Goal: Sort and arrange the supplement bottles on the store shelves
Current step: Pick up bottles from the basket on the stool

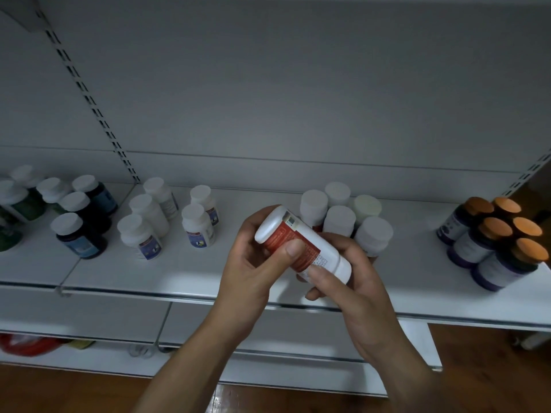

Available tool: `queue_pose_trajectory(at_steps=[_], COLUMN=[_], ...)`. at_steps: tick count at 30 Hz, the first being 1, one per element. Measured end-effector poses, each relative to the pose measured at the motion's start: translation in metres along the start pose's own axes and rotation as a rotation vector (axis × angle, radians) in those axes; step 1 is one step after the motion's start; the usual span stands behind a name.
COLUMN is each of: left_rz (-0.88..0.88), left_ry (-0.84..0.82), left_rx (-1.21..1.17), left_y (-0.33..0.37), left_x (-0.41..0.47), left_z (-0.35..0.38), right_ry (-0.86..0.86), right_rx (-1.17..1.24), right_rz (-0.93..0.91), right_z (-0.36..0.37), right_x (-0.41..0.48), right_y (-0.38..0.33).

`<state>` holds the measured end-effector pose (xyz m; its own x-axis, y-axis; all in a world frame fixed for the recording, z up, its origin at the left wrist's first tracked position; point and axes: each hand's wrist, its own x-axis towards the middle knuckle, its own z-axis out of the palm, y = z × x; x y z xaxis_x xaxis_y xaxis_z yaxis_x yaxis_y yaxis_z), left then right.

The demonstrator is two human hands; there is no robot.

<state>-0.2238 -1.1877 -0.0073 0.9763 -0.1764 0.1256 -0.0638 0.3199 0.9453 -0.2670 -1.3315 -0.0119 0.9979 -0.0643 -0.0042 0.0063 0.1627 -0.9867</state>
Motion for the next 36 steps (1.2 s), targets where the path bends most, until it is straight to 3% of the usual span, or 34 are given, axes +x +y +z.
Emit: queue_pose_trajectory(at_steps=[17, 29, 32, 36], left_rz=[-0.086, -0.173, -0.185, -0.225], left_ry=[0.002, 0.011, 0.01, -0.086], left_rx=[0.016, 0.115, 0.116, 0.134], left_y=[-0.003, -0.026, -0.034, -0.048], left_x=[-0.005, -0.039, -0.051, -0.07], left_z=[0.005, 0.041, 0.048, 0.055], right_ry=[-0.072, -0.057, 0.011, 0.227], right_rx=[-0.074, -0.036, -0.016, 0.021], right_rz=[-0.008, 0.073, 0.089, 0.082], right_z=[0.002, -0.042, -0.06, -0.083], right_x=[-0.009, -0.043, -0.054, -0.081], right_y=[0.008, 0.028, 0.03, 0.034])
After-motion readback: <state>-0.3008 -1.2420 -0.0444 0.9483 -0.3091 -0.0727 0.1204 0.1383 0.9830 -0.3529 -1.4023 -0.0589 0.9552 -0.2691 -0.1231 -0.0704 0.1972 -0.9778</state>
